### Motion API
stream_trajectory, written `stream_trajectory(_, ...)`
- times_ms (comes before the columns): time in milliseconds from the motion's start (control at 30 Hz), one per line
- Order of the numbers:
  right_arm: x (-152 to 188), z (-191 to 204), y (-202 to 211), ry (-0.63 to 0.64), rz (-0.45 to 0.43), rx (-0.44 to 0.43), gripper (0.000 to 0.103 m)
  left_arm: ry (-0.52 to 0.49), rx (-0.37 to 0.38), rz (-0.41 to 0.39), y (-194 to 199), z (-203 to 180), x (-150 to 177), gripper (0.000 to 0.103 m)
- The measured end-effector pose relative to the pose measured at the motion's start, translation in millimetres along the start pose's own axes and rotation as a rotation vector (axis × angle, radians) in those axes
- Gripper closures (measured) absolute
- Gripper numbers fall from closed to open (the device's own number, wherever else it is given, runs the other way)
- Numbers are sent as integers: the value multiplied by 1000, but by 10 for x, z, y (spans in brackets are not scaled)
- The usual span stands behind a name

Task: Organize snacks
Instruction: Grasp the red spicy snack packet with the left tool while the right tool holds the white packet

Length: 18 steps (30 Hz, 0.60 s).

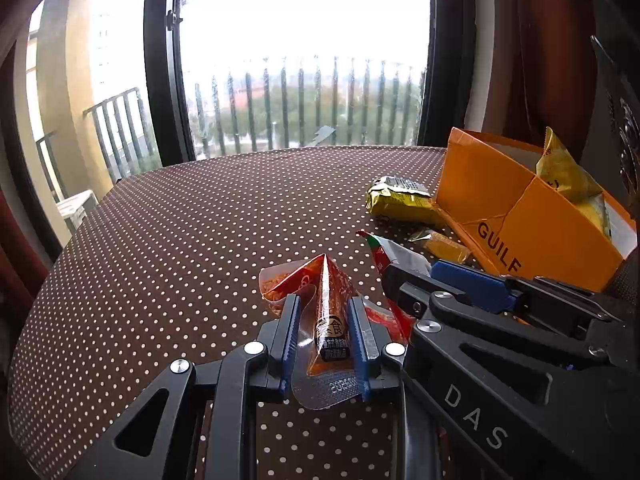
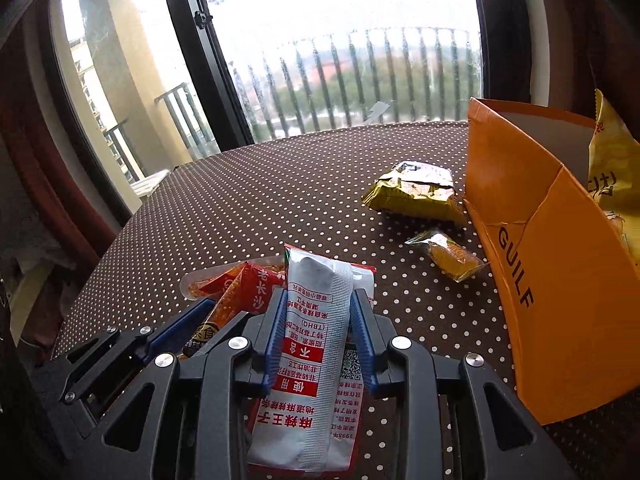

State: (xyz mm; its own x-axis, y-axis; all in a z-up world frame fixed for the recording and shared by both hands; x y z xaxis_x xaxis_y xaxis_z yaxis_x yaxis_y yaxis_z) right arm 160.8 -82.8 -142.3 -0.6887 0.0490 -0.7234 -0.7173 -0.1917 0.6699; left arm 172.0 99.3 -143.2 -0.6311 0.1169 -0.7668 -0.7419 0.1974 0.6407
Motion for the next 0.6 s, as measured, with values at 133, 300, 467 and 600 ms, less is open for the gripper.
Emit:
stream_trajectory(133, -18, -9, 84, -3, -14, -2, 68, -6, 6, -14, 105, -27, -30, 83)
stream_trajectory(300, -75, -8, 168, -2, -21, -11, 68, -4, 14, -19, 178, -50, -91, 90)
stream_trajectory(467, -117, -44, 187, -8, -17, -13, 68, 1, 11, -6, 163, -58, -147, 97)
stream_trajectory(600, -75, -88, 119, -12, 6, -12, 68, 9, -6, 24, 47, -47, -113, 81)
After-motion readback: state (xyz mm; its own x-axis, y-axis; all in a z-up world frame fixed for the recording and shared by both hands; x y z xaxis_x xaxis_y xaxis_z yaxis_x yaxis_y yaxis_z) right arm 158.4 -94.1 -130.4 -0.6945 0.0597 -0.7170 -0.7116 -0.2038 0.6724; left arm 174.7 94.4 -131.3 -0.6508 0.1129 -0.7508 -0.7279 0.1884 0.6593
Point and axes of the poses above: each gripper's, at about its wrist camera, not at the fingertips, and y roughly against the way its jaws point, z to its left, x to its underside, the point moved 2 cm from there along -y, roughly the way its jaws point, and after that the axes turned 2 degrees about x, right-handed, at the moved point
